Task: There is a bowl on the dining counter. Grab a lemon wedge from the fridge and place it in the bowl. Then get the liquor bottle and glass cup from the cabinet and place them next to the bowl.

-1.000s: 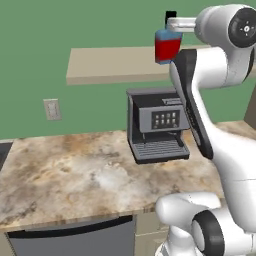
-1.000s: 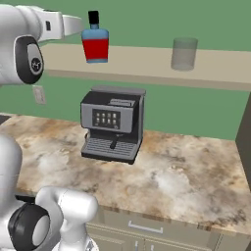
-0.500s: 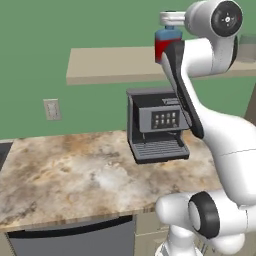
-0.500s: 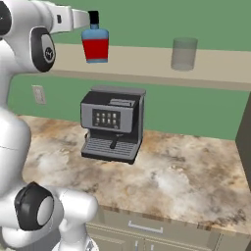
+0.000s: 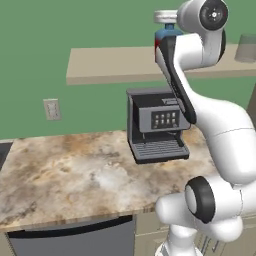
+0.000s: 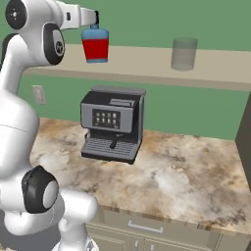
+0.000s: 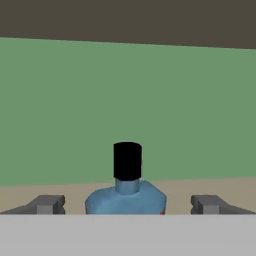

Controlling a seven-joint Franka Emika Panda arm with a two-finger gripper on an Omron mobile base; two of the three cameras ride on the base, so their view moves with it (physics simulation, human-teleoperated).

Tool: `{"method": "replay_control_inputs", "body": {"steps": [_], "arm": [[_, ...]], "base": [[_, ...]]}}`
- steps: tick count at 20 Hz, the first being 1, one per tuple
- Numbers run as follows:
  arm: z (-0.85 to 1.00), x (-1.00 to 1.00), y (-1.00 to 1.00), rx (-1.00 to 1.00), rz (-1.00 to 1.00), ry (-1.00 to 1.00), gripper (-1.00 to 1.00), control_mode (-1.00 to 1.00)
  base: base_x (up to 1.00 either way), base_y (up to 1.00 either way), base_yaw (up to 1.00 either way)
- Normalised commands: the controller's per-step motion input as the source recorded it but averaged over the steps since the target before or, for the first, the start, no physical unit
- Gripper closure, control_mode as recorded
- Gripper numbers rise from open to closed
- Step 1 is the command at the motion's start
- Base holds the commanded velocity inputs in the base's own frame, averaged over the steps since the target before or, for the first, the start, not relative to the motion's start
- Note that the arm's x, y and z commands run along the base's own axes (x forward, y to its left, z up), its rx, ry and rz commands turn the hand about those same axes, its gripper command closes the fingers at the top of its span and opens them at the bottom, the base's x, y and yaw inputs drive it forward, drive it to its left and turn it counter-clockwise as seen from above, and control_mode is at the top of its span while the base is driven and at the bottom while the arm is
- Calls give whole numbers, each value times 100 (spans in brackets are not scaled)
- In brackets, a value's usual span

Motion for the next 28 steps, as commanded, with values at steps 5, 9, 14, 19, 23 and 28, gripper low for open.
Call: {"method": "replay_control_inputs", "body": {"steps": [5, 9, 14, 19, 23, 28], "arm": [[0, 39, 2, 0, 0, 0, -100, -100], [0, 35, 1, 0, 0, 0, -100, -100], [0, 26, 0, 0, 0, 0, -100, -100], [0, 21, 0, 0, 0, 0, -100, -100], [0, 17, 0, 0, 0, 0, -100, -100], [0, 16, 0, 0, 0, 0, -100, -100]], "base": [[0, 0, 0], [0, 0, 0], [0, 0, 0], [0, 0, 0], [0, 0, 0], [0, 0, 0]]}}
